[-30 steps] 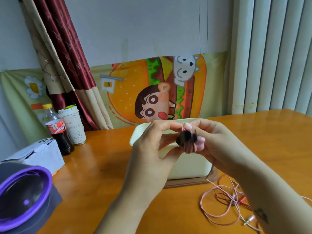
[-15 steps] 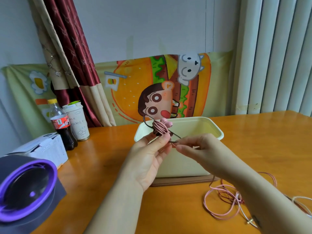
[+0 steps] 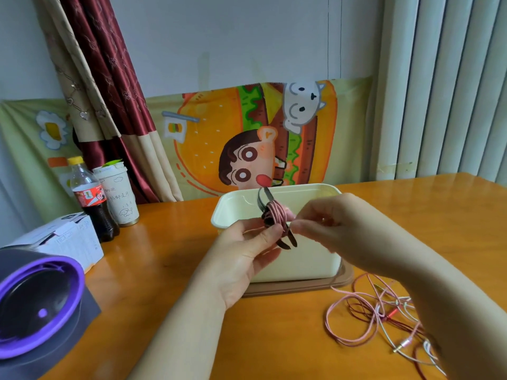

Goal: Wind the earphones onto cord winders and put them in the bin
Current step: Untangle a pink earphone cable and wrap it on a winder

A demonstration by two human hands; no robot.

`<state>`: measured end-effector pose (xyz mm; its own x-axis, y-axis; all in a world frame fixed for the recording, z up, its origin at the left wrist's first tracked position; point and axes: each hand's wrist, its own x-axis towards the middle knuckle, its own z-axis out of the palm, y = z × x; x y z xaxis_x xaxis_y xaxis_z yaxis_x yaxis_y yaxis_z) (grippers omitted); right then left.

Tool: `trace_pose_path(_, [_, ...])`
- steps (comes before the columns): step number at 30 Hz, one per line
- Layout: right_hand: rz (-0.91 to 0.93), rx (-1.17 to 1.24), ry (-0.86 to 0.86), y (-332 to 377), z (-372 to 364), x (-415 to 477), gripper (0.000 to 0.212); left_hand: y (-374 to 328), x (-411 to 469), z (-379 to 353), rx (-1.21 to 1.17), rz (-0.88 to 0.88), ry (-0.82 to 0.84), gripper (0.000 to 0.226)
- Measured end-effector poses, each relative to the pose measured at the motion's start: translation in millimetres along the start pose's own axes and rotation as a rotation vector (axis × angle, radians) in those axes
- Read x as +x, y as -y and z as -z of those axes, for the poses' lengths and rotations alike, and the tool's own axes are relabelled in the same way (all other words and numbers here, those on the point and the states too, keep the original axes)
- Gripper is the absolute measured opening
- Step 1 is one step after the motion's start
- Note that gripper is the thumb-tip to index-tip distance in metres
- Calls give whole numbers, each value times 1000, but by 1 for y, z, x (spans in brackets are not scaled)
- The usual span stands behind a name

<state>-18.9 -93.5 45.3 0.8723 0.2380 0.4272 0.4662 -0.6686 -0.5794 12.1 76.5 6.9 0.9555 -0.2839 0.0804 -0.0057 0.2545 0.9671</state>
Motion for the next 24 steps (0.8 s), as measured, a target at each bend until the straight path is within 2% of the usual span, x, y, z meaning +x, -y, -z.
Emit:
trace_pose_path(2, [-69,178,2,-3,4,1,27,3,0,0,93,27,-10,49])
trace_pose_path(5, [-166,435,-52,-10,11,2,30,8,-1,0,448,0,32,36])
trace_pose_path(8, [-203,457,-156,-19,16,3,36,10,-2,-4,553,18,112,34])
trace_pose_path(13, [-200,383,-263,-32,12,6,37,2,-6,-5,557,-23,128,39])
trace_pose_path(18, [-217,443,-205,-31,-4,9,33,-6,-10,-3,536,-59,253,48])
trace_pose_path(21, [-245,619,-88,-24,-19,8,35,-10,-13,-7,359,-79,264,48])
trace_pose_path(24, [-240,600,-25,-19,-31,7,40,-15,-12,-9,103,-90,209,39])
